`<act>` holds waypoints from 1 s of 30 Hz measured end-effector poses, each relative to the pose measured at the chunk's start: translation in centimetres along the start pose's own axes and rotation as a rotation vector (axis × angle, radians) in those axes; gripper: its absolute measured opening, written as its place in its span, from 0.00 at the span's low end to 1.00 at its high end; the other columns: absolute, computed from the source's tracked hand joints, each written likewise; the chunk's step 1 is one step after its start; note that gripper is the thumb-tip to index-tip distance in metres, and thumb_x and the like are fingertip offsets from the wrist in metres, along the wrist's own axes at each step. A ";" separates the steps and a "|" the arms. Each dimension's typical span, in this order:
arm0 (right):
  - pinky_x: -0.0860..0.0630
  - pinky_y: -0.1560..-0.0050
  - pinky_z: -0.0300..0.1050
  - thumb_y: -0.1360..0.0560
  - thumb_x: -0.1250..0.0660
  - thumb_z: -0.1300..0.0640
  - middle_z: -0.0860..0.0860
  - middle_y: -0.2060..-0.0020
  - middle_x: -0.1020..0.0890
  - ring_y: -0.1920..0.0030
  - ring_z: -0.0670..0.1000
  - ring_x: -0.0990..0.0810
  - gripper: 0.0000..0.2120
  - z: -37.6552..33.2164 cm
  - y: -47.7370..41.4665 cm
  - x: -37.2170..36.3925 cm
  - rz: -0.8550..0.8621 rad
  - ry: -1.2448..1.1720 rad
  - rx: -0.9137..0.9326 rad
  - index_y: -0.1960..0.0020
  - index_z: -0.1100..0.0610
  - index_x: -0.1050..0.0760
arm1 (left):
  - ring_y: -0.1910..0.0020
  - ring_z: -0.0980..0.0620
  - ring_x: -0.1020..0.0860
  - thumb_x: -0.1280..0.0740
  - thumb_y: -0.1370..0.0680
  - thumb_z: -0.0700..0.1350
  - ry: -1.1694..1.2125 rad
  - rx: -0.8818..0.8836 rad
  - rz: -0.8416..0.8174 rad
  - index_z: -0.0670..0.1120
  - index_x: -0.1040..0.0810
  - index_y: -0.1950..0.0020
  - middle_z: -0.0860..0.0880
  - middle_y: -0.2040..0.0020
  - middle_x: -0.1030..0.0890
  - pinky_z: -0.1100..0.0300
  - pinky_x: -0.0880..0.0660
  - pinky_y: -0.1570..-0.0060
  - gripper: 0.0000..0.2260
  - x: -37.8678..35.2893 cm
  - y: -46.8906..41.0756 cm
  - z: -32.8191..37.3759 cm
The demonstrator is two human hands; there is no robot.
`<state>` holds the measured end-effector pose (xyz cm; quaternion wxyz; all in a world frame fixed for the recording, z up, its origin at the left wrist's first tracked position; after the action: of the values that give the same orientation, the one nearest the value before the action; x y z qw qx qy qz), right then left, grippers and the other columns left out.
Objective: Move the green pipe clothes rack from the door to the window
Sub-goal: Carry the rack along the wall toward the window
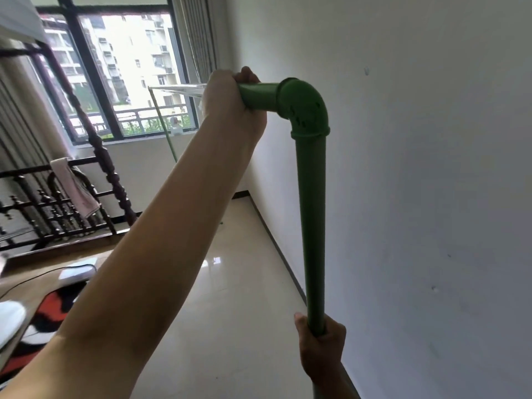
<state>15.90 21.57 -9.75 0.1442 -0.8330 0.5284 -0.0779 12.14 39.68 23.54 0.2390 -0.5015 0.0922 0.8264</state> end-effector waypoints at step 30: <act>0.34 0.75 0.46 0.29 0.29 0.66 0.54 0.82 0.34 0.80 0.52 0.34 0.20 6.0 -9.9 -7.5 0.011 0.071 -0.161 0.76 0.60 0.33 | 0.78 0.50 0.40 0.51 0.24 0.53 -1.725 -1.124 -0.480 0.45 0.38 0.74 0.49 0.77 0.41 0.59 0.45 0.76 0.21 -3.1 -10.0 3.7</act>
<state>22.88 33.26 -12.03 0.0584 -0.8356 0.5425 -0.0637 15.31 48.87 28.92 0.1142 0.2119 -0.6062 0.7580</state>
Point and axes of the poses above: each hand's wrist, its own y-axis away from the middle knuckle, its own x-axis out of the back of the hand, z = x × y, the point moved 8 cm from there along -y, towards the middle knuckle
